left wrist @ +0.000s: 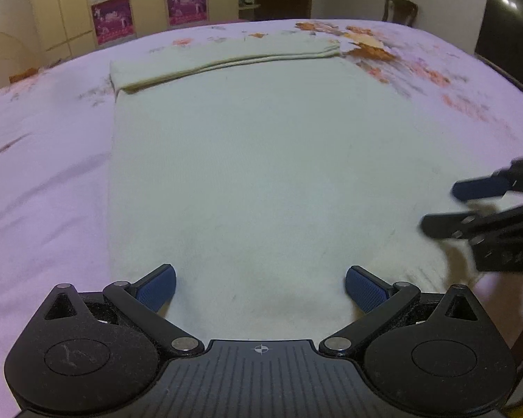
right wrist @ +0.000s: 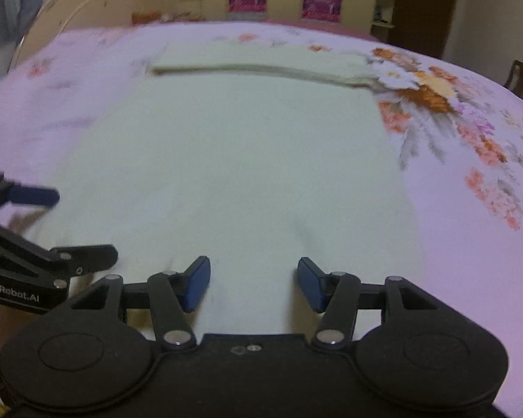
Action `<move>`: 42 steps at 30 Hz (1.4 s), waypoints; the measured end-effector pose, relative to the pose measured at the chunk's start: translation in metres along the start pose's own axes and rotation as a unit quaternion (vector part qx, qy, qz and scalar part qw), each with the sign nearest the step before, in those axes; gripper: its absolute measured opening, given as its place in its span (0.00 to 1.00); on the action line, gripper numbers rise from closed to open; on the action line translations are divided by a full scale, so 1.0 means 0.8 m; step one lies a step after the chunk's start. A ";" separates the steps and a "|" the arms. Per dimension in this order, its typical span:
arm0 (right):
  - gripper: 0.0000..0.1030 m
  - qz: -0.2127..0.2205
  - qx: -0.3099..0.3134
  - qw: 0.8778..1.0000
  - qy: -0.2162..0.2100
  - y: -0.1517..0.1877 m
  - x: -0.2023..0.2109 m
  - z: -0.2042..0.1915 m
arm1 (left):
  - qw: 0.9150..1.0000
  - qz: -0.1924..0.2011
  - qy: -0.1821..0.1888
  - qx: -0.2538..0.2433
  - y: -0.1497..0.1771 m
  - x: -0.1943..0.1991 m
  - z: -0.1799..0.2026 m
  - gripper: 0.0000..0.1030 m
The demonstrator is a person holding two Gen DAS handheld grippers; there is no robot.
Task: Fold small clothes
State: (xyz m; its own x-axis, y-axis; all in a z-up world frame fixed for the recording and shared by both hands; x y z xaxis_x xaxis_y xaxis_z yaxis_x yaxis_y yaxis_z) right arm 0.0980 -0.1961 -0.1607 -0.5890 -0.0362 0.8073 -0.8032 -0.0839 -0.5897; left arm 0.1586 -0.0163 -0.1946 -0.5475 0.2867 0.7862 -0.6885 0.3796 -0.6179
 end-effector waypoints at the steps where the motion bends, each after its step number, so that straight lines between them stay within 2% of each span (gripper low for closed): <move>1: 0.54 0.000 0.007 1.000 0.003 0.003 0.000 0.003 | 1.000 -0.001 0.000 -0.003 0.003 0.002 -0.003 1.00; 5: 0.68 -0.002 0.015 0.999 0.033 0.015 0.004 0.032 | 1.000 -0.008 0.002 -0.002 0.009 0.009 -0.018 1.00; 9: 0.70 -0.011 -0.018 0.999 0.028 0.021 0.006 0.066 | 1.000 -0.021 -0.003 0.008 0.006 0.011 -0.022 1.00; 13: 0.68 -0.015 -0.021 0.999 0.021 0.016 0.008 0.066 | 0.999 -0.032 -0.010 0.027 0.000 0.013 -0.024 1.00; 14: 0.65 -0.013 -0.021 1.000 0.017 0.014 0.010 0.064 | 0.999 -0.030 -0.014 0.033 -0.001 0.014 -0.025 1.00; 18: 0.64 0.005 -0.024 1.000 0.007 -0.001 0.017 0.063 | 0.998 -0.018 -0.040 0.055 -0.008 0.019 -0.035 1.00; 22: 0.64 -0.007 -0.040 0.999 0.005 -0.006 0.004 0.073 | 0.994 -0.036 -0.038 0.094 0.004 0.010 -0.054 1.00; 25: 0.65 -0.017 -0.063 0.998 -0.005 -0.001 -0.004 0.078 | 0.994 -0.033 -0.038 0.093 0.011 0.005 -0.057 1.00; 27: 0.66 -0.016 -0.057 0.998 -0.002 0.002 -0.006 0.076 | 0.995 -0.032 -0.040 0.088 0.013 0.003 -0.056 1.00; 31: 0.75 -0.018 -0.040 0.999 0.009 0.004 -0.010 0.069 | 0.994 -0.033 -0.040 0.091 0.013 0.003 -0.056 1.00; 33: 0.84 -0.020 -0.048 0.999 0.016 0.005 -0.014 0.070 | 0.995 -0.032 -0.040 0.091 0.011 0.003 -0.056 1.00; 35: 0.97 -0.027 -0.059 0.997 0.028 0.005 -0.018 0.070 | 0.994 -0.030 -0.041 0.093 0.011 0.003 -0.055 1.00; 39: 0.99 -0.027 -0.067 0.997 0.038 0.005 -0.022 0.067 | 0.994 -0.032 -0.040 0.098 0.009 0.002 -0.056 1.00; 42: 0.99 -0.034 -0.077 0.996 0.028 0.003 -0.023 0.072 | 0.993 -0.036 -0.044 0.105 0.009 0.002 -0.056 1.00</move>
State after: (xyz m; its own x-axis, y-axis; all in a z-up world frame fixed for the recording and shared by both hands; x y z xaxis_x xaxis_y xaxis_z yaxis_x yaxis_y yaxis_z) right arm 0.1119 -0.2529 -0.1757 -0.5332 0.0194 0.8458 -0.8431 0.0700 -0.5331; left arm 0.1739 0.0264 -0.1970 -0.5268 0.1851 0.8296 -0.8061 0.2010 -0.5566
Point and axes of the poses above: each gripper's, at about its wrist camera, not at the fingertips, and x roughly against the way its jaws point, z to its right, y to its underside, the point moved 3 cm from there along -x, roughly the way its jaws point, and after that the axes turned 1 degree about -z, right-handed, at the moved point
